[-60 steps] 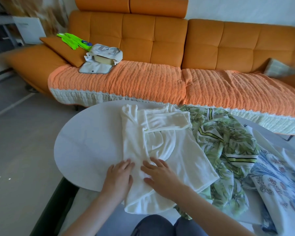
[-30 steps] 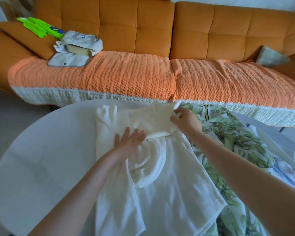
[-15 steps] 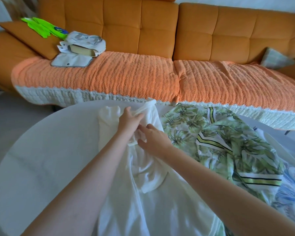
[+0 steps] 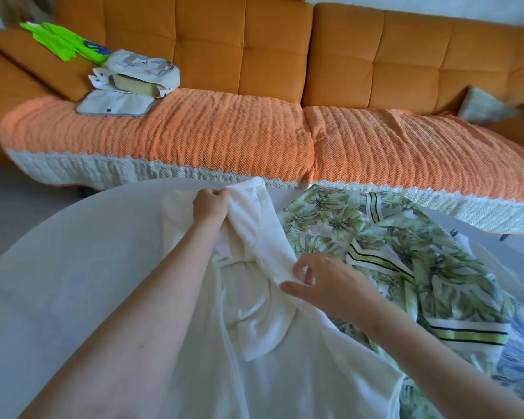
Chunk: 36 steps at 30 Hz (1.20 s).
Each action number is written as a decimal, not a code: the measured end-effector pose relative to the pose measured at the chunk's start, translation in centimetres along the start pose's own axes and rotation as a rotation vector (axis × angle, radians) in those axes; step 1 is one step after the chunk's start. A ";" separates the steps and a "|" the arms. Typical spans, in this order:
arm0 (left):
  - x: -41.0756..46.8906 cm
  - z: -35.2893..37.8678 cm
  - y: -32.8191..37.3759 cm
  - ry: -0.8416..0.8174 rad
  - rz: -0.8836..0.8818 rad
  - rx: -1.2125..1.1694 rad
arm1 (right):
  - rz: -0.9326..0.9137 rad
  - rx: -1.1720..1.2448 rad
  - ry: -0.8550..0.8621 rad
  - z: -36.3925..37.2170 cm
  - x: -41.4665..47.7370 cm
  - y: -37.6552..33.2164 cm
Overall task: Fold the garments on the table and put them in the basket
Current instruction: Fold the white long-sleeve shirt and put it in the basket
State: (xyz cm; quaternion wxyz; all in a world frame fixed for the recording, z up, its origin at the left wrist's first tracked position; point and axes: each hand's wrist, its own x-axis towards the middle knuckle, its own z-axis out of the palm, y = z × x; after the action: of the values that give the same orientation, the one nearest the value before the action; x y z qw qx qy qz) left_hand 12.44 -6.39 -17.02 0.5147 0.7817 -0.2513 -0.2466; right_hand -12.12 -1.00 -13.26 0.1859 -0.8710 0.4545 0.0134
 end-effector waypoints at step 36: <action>-0.1 2.4 2.6 0.169 0.513 0.231 | -0.184 0.508 -0.139 3.4 -5.6 0.0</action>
State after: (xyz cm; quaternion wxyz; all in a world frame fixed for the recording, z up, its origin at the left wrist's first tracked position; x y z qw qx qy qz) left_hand 10.46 -8.83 -15.47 0.4870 0.7637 -0.4236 -0.0123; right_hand -14.94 4.54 -15.31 0.4294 -0.8311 0.3487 -0.0580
